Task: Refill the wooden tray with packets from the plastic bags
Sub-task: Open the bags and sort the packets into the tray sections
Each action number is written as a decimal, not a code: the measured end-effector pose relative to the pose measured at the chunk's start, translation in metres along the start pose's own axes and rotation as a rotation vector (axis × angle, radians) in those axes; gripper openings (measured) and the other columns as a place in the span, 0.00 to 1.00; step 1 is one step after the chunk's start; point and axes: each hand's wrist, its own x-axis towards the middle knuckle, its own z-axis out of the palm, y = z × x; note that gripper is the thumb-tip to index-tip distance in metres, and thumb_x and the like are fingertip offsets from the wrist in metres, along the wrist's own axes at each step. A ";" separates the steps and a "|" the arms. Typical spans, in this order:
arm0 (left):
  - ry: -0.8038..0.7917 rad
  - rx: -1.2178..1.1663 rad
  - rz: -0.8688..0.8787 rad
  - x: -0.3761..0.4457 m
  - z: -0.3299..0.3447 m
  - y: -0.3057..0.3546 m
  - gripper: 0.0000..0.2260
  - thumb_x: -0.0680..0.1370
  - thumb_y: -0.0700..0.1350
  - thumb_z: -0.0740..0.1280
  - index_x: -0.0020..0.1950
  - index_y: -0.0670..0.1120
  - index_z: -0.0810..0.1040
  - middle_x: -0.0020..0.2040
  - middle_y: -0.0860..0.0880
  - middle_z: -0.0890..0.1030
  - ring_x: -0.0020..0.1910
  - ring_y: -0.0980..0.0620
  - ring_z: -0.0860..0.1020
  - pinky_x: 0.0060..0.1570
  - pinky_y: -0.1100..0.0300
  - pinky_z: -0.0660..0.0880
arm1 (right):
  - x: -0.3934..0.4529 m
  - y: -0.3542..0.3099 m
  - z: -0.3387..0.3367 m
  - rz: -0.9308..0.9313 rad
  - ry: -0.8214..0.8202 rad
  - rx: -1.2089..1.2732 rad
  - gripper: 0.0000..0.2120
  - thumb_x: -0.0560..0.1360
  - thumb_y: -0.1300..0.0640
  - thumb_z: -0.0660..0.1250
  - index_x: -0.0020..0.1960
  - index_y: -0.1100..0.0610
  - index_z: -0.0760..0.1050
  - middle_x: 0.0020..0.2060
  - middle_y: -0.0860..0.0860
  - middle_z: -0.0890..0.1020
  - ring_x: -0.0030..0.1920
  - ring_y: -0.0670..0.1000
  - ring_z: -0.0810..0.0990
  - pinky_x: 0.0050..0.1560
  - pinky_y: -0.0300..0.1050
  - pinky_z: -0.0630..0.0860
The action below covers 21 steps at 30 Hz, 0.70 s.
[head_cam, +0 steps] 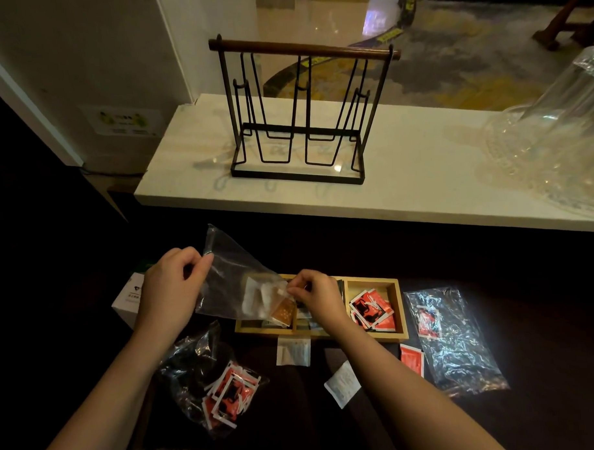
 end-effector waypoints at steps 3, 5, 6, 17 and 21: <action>-0.014 -0.034 0.008 -0.004 -0.003 0.005 0.14 0.77 0.47 0.64 0.32 0.43 0.72 0.34 0.45 0.74 0.34 0.47 0.74 0.34 0.55 0.68 | -0.001 -0.001 -0.002 -0.001 0.001 0.007 0.01 0.74 0.58 0.69 0.44 0.54 0.79 0.38 0.43 0.78 0.43 0.46 0.79 0.45 0.44 0.80; -0.026 -0.061 0.044 -0.008 -0.005 0.012 0.15 0.76 0.47 0.65 0.31 0.43 0.72 0.33 0.46 0.74 0.34 0.48 0.74 0.34 0.56 0.68 | -0.001 -0.003 -0.003 -0.010 0.023 0.031 0.04 0.74 0.58 0.70 0.41 0.51 0.78 0.36 0.41 0.77 0.40 0.41 0.77 0.42 0.34 0.76; -0.031 -0.069 0.057 -0.008 -0.004 0.014 0.15 0.77 0.47 0.65 0.31 0.43 0.72 0.33 0.46 0.74 0.34 0.48 0.74 0.34 0.55 0.69 | -0.001 -0.003 -0.004 -0.016 0.035 0.038 0.05 0.73 0.58 0.70 0.41 0.50 0.77 0.35 0.41 0.76 0.39 0.40 0.76 0.39 0.30 0.73; -0.013 -0.065 -0.019 -0.006 -0.003 0.007 0.16 0.76 0.48 0.65 0.31 0.43 0.72 0.29 0.42 0.75 0.30 0.45 0.75 0.32 0.51 0.72 | -0.007 0.002 -0.006 0.017 0.045 0.076 0.04 0.75 0.58 0.68 0.43 0.51 0.76 0.37 0.41 0.76 0.39 0.39 0.75 0.38 0.27 0.70; -0.020 -0.058 0.046 -0.011 -0.011 0.013 0.15 0.75 0.48 0.66 0.30 0.45 0.71 0.29 0.47 0.73 0.31 0.52 0.73 0.32 0.61 0.69 | -0.009 0.002 -0.005 0.000 0.015 0.116 0.04 0.75 0.58 0.67 0.44 0.50 0.75 0.39 0.44 0.77 0.42 0.42 0.77 0.42 0.31 0.74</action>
